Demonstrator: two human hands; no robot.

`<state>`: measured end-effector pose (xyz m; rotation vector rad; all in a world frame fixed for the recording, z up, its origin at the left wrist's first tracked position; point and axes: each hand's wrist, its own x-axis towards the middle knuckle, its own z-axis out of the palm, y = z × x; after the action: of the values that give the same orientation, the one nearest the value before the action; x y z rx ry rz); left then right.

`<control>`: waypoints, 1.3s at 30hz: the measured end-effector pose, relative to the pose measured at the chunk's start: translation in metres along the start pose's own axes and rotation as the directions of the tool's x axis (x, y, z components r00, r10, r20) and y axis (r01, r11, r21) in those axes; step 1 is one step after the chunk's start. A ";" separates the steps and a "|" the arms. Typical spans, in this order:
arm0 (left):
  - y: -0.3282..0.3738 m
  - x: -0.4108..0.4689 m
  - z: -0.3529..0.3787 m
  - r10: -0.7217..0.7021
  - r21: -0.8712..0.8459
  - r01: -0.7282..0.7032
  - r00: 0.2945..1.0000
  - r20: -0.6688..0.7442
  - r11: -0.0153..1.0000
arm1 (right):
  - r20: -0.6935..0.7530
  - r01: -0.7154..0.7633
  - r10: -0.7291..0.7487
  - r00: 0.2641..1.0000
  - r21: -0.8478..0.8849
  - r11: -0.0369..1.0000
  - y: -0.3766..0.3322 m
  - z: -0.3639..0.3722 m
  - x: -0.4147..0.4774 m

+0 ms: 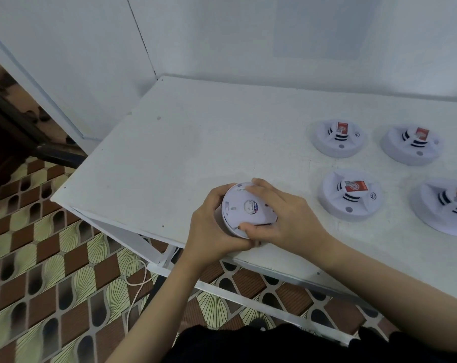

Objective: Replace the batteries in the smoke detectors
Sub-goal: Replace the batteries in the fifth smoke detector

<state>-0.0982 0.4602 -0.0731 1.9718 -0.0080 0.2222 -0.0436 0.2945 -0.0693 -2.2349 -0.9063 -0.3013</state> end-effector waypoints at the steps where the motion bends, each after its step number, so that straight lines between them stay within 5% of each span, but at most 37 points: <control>1: 0.000 0.000 0.000 0.003 0.001 -0.003 1.000 0.003 1.000 | -0.001 -0.013 0.013 1.000 0.020 1.000 0.000 0.000 0.000; 9: 0.009 0.009 0.006 0.144 0.092 -0.141 0.989 -0.023 0.986 | 0.109 -0.263 0.248 0.963 0.157 0.952 -0.020 -0.012 0.008; 13: 0.016 0.019 0.007 0.243 0.137 -0.239 0.970 -0.011 0.961 | 0.147 -0.378 0.353 0.924 0.491 0.785 -0.025 -0.019 0.010; 17: 0.020 0.023 0.010 0.201 -0.004 -0.200 0.980 0.009 0.980 | 0.147 -0.353 0.351 0.925 0.680 0.643 -0.024 -0.031 0.010; 28: 0.016 0.021 0.022 -0.004 -0.123 0.003 1.000 -0.005 0.992 | 0.105 -0.359 0.459 0.882 0.782 0.510 -0.015 -0.043 0.001; 39: 0.011 0.013 0.026 0.072 0.073 -0.061 0.986 -0.149 0.995 | 0.278 -0.467 0.463 0.841 0.805 0.365 -0.001 -0.038 -0.007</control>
<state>-0.0830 0.4337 -0.0713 2.0197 0.0325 0.4202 -0.0478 0.2653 -0.0442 -1.4056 -0.2269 0.3821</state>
